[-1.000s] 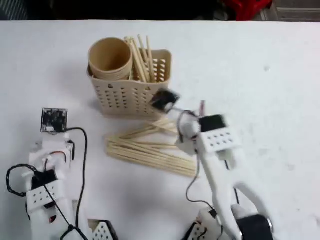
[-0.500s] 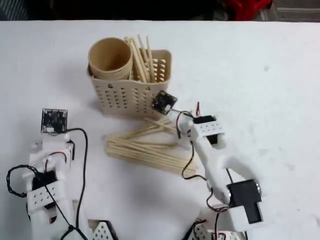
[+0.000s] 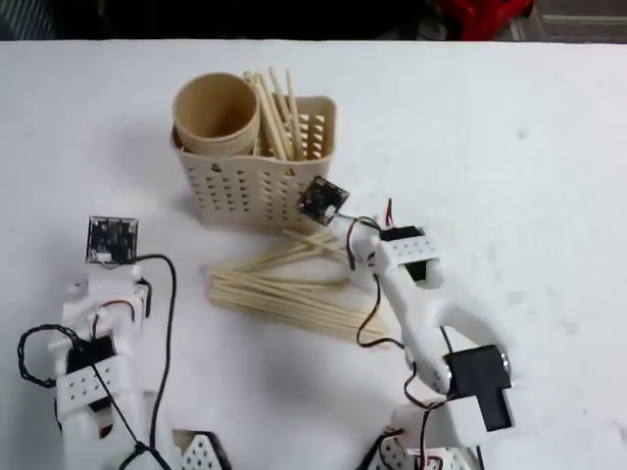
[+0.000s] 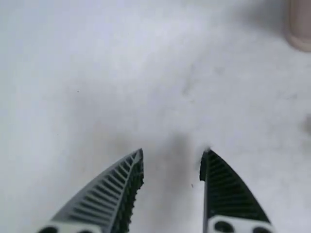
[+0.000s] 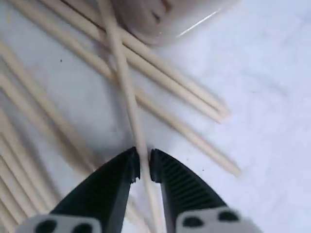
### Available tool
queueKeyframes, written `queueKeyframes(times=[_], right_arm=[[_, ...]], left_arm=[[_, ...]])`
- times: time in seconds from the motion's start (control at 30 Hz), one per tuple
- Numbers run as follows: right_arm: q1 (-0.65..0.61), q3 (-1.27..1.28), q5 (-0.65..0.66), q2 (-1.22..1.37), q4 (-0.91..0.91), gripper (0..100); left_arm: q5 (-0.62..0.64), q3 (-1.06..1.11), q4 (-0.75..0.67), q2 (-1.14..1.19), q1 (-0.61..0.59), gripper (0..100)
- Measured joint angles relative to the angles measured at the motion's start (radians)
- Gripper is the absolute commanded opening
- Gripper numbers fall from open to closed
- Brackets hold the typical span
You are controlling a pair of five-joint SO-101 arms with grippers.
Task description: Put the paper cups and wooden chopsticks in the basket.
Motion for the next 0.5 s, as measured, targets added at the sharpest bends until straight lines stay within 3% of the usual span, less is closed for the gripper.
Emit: queueKeyframes(times=[0.3,0.5], right_arm=[[0.052,0.061,-0.089,-0.368,0.229,1.7],[-0.026,0.095,-0.100,-0.764,0.456,1.7]], left_arm=[[0.000,0.000,0.000,0.000,0.000,20],[0.000,0.000,0.000,0.000,0.006,20]])
